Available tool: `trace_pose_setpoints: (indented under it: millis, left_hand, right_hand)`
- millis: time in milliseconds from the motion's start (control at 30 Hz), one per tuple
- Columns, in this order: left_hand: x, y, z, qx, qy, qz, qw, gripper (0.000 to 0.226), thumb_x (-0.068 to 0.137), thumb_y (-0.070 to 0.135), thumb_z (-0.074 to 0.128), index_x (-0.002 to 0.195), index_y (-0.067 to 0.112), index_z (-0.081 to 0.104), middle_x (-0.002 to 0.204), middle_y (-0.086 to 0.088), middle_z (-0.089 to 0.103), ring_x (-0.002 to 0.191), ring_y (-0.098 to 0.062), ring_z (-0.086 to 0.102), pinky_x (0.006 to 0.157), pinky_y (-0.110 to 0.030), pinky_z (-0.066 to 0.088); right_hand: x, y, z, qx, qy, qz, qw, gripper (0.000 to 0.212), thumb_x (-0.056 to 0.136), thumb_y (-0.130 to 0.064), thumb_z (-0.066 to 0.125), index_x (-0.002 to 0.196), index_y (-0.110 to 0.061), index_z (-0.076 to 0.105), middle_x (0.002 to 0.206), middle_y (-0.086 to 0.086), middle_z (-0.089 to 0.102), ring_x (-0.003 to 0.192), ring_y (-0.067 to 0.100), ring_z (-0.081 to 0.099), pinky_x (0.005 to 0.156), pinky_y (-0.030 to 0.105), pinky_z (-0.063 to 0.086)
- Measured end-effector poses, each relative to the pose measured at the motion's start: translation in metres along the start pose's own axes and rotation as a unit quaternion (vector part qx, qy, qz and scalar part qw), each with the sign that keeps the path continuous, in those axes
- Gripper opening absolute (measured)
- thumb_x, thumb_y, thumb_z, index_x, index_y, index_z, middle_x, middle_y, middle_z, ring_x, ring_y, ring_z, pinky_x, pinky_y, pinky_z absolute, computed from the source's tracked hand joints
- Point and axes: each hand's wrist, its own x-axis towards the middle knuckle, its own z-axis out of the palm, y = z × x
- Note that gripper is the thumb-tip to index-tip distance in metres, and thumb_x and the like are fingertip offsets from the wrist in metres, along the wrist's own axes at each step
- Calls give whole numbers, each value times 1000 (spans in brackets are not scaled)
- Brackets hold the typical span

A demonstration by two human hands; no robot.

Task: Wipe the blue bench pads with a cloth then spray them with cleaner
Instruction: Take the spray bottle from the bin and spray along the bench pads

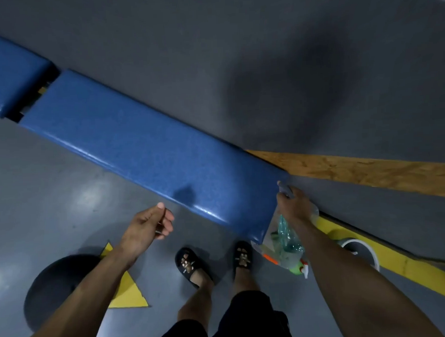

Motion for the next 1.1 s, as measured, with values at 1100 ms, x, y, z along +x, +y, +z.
trace_pose_setpoints:
  millis: [1100]
  left_hand:
    - [53, 28, -15, -30, 48, -10, 998, 52, 90, 59, 42, 78, 15, 68, 68, -7, 65, 63, -18, 59, 67, -34, 46]
  right_hand:
    - [104, -83, 64, -53, -120, -115, 985, 18, 88, -23, 47, 72, -19, 52, 68, 4, 57, 63, 30, 57, 58, 35, 37]
